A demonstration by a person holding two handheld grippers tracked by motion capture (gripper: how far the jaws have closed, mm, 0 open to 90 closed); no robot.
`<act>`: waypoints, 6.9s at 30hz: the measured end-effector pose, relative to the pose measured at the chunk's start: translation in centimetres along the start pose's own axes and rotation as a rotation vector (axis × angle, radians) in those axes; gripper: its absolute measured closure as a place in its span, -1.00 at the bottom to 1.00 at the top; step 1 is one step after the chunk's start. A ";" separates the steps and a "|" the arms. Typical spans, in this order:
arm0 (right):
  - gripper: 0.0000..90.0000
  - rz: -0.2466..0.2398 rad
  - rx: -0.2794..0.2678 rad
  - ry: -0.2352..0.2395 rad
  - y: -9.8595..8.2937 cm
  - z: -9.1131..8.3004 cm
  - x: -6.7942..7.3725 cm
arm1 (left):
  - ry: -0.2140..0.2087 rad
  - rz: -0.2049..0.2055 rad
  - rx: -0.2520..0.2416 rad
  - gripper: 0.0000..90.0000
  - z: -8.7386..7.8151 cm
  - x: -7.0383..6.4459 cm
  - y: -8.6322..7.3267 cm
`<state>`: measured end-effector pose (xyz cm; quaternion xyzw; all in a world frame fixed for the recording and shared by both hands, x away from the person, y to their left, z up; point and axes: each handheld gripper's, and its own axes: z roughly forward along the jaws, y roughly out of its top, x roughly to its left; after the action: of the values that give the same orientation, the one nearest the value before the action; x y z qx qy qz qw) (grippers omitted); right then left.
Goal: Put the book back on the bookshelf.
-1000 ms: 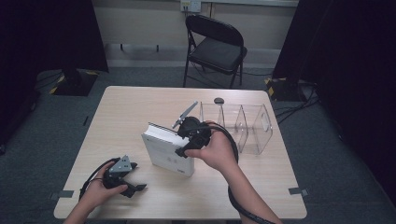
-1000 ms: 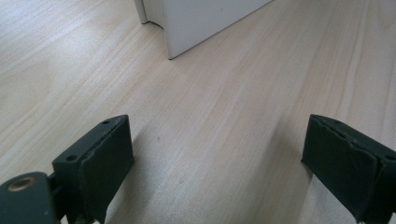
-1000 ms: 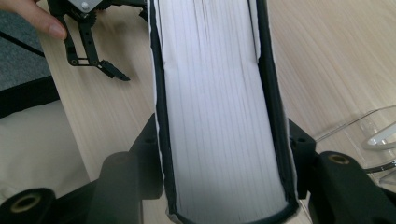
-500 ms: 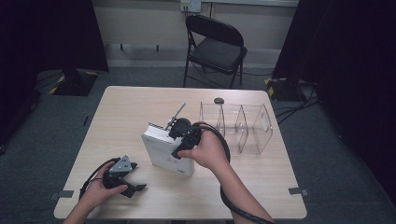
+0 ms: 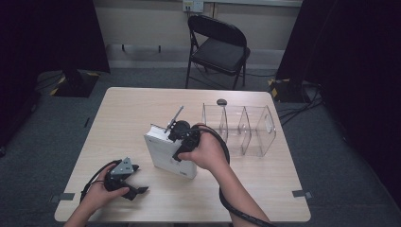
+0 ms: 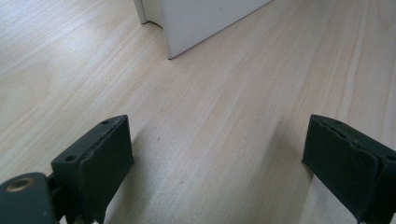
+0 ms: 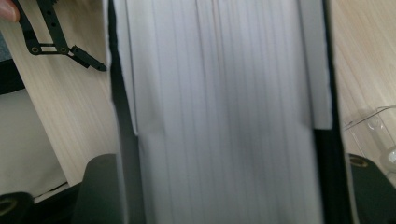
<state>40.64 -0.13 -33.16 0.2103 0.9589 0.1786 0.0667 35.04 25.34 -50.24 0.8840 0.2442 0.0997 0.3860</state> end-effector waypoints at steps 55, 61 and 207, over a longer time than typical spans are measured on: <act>0.07 0.055 0.071 0.026 -1.1 -1.4 1.3 | 0.002 -0.001 -0.001 -0.84 -0.1 0.0 -0.1; 0.06 0.053 0.080 0.015 -0.8 -1.0 1.3 | 0.000 0.000 0.001 -0.84 -0.1 0.1 -0.1; 0.16 0.473 0.014 -0.035 -19.3 -11.6 -5.0 | -0.019 0.017 0.005 -0.91 0.0 0.2 -0.1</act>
<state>35.46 -22.26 -29.25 0.4327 0.8828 0.1787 0.0382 35.15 25.45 -50.30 0.8880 0.2330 0.0940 0.3851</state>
